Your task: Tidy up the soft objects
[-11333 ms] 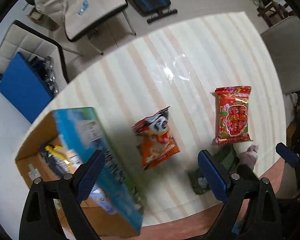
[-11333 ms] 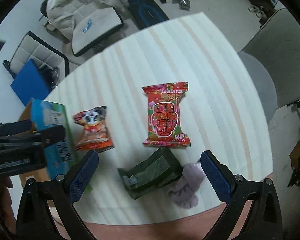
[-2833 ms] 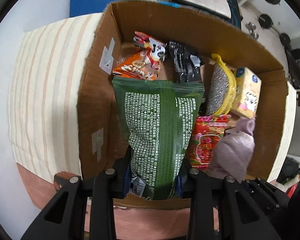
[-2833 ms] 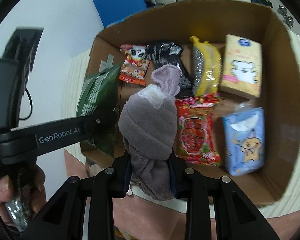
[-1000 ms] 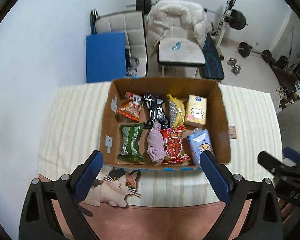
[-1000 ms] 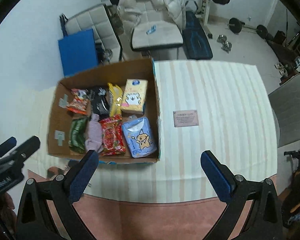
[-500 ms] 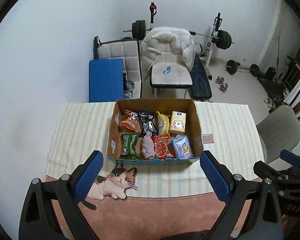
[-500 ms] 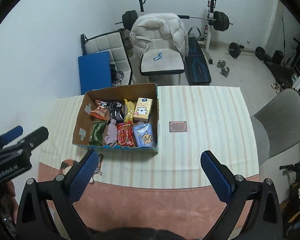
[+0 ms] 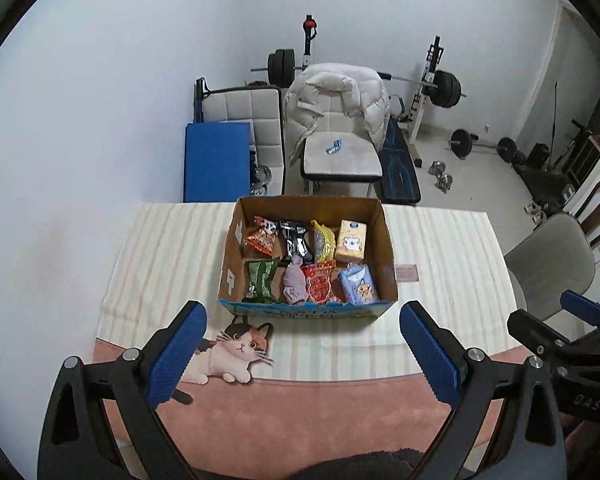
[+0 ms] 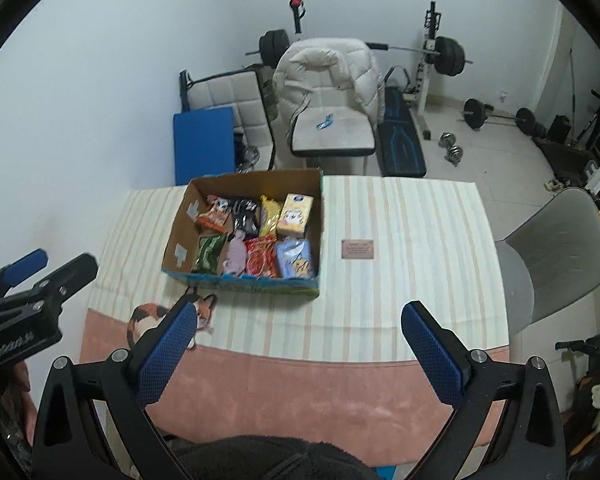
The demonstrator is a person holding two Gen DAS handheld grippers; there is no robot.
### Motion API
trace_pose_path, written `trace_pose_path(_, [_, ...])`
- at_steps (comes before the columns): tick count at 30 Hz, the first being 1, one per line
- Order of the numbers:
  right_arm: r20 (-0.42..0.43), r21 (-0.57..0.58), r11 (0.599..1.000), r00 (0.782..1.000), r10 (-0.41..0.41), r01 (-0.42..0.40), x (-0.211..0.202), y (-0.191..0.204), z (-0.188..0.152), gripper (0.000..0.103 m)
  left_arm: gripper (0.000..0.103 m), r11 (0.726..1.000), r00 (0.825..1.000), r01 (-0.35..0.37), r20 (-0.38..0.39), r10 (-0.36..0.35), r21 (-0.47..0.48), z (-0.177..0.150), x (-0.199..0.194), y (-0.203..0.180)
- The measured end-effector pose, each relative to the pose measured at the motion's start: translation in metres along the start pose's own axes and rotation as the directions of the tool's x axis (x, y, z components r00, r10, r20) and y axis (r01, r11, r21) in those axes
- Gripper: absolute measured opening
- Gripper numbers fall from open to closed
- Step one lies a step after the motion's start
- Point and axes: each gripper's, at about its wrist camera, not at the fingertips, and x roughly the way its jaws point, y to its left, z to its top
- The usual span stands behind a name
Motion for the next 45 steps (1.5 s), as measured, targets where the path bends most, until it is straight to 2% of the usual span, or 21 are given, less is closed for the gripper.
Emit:
trace_pose_path(10, [0.095, 0.021, 0.998, 0.993, -0.065, 0.063, -0.006, 0.003, 0.008, 0.103, 0.103, 0.999, 0.999, -0.032, 0.034, 0.031, 0.015, -0.002, 0.006, -0.008])
trace_pose_path(45, [0.094, 0.021, 0.996, 0.992, -0.084, 0.082, -0.01, 0.002, 0.01, 0.103, 0.103, 0.999, 0.998, -0.031, 0.047, 0.032, -0.023, -0.008, 0.0, -0.003])
